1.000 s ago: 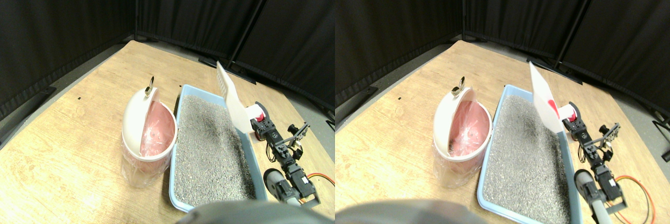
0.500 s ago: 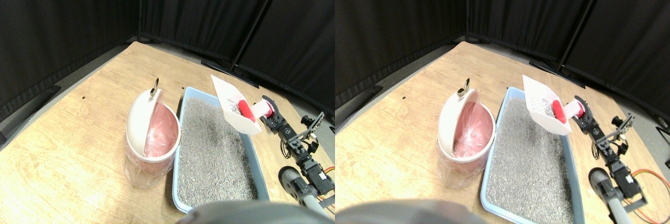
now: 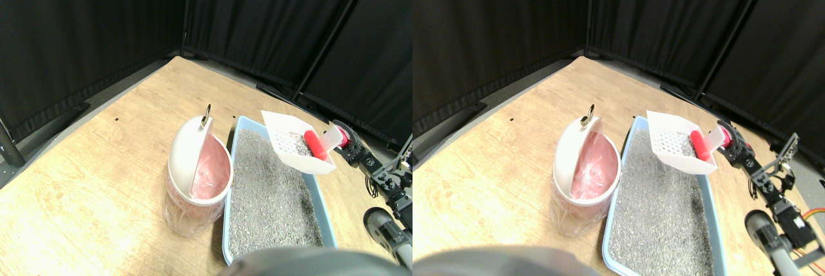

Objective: Scoop (unimanual)

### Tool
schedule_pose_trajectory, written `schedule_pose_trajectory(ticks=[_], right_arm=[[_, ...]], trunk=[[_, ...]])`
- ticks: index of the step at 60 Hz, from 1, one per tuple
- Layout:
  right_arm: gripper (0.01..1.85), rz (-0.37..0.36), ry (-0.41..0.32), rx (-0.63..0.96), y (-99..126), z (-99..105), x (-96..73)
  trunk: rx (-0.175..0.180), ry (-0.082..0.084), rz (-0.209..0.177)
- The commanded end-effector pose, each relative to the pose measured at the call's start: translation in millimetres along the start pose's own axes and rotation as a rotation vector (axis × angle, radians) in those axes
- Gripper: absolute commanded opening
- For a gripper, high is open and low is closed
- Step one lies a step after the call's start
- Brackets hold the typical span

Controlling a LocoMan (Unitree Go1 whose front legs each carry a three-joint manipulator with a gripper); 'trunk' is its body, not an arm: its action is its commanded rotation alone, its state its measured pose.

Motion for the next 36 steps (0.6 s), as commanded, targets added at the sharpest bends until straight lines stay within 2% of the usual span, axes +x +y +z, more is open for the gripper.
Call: schedule_pose_trajectory(ticks=[1,20,28,36], right_arm=[[0.05,0.036,-0.036,0.011,4.6,5.1,1.1],[0.05,0.118,-0.011,-0.067,16.9,0.8,12.6],[0.05,0.089,0.014,-0.119,24.3,0.4,13.4],[0.05,0.123,0.037,-0.146,32.8,-1.8,15.6]], trunk=[[-0.011,-0.033,0.017],[-0.025,-0.031,0.043],[-0.030,-0.030,0.053],[-0.031,-0.028,0.060]])
